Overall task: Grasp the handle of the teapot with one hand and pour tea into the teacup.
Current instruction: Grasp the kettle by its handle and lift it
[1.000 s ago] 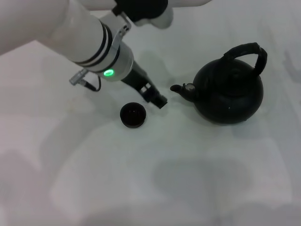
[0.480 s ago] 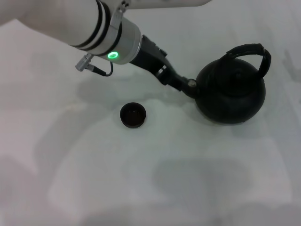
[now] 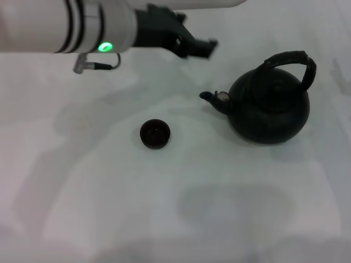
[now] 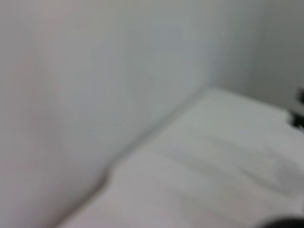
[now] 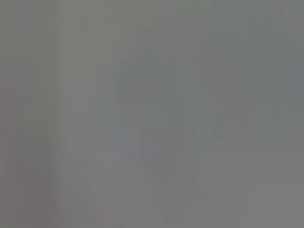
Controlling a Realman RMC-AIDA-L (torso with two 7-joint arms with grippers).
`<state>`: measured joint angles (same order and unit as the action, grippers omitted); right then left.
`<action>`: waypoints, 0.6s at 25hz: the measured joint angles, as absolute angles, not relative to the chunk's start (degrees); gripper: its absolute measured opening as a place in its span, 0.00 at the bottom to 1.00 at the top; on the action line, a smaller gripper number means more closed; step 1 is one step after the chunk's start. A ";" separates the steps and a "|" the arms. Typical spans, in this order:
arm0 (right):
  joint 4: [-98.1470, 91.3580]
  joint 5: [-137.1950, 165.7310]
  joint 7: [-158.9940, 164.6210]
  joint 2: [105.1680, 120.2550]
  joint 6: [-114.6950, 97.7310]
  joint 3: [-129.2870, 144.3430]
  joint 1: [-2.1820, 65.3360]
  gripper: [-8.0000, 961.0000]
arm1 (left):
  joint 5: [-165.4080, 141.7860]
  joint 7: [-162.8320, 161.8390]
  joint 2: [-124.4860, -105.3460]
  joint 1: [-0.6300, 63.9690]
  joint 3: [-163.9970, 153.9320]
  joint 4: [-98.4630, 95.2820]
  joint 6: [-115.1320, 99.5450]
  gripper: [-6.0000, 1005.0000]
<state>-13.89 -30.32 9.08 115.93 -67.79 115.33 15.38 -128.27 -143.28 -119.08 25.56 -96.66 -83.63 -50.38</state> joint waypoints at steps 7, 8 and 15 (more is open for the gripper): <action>-13.72 -30.32 8.83 115.93 -67.79 115.31 15.52 0.86 | -116.78 -134.67 -119.08 16.61 -97.41 -80.98 -30.96 0.87; -13.69 -30.32 8.78 115.93 -67.79 115.30 15.54 0.86 | -109.32 -130.58 -119.08 14.71 -97.80 -79.16 -25.72 0.87; -13.52 -30.32 8.71 115.93 -67.79 115.30 15.56 0.85 | -86.17 -117.60 -119.10 13.54 -97.12 -71.92 -19.09 0.86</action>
<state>-13.52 -30.32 8.71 115.93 -67.79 115.30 15.56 -86.17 -117.60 -119.10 13.54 -97.12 -71.92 -19.09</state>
